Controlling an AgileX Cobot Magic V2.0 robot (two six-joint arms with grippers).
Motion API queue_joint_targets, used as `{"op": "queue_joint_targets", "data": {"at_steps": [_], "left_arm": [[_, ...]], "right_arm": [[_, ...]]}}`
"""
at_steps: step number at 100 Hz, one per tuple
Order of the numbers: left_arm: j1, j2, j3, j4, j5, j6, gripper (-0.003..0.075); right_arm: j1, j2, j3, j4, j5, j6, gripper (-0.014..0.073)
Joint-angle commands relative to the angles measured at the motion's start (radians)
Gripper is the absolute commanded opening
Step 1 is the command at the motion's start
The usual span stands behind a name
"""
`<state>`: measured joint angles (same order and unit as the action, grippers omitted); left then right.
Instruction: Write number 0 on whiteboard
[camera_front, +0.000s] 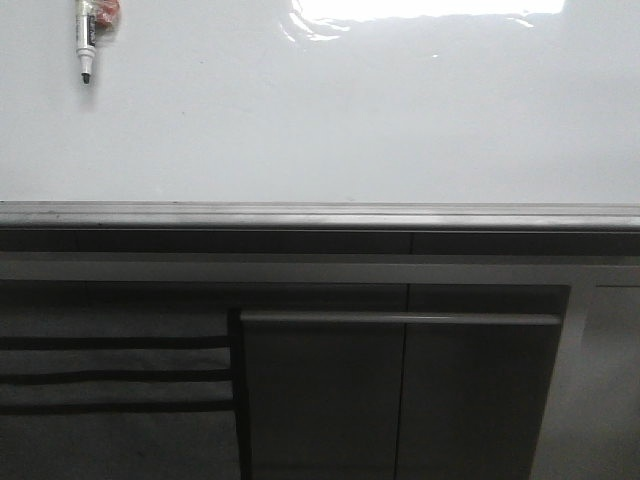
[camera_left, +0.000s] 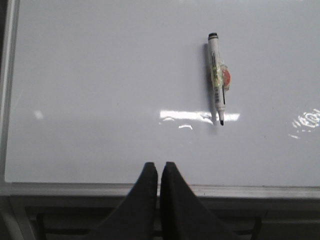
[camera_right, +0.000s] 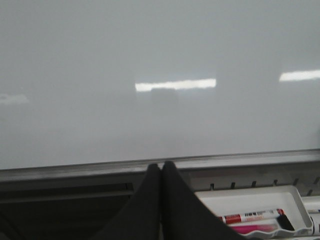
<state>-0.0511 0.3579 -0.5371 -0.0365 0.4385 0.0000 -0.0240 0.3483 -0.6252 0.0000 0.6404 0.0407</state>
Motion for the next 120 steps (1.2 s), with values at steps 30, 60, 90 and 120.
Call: {"op": "queue_joint_targets", "data": {"at_steps": [30, 60, 90, 120], "left_arm": [[-0.012, 0.184, -0.052, -0.017, -0.065, -0.007, -0.0020], [-0.178, 0.291, -0.049, -0.036, -0.151, 0.047, 0.0171], [-0.284, 0.547, -0.135, -0.088, -0.375, 0.047, 0.0336], [-0.282, 0.872, -0.393, -0.030, -0.343, 0.047, 0.0337]], "right_arm": [[0.000, 0.183, -0.066, 0.000, -0.016, -0.030, -0.0073], [0.000, 0.206, -0.066, 0.063, -0.040, -0.119, 0.0195], [0.000, 0.209, -0.066, 0.068, -0.079, -0.119, 0.0350], [0.000, 0.209, -0.066, 0.070, -0.079, -0.119, 0.0350]]}}
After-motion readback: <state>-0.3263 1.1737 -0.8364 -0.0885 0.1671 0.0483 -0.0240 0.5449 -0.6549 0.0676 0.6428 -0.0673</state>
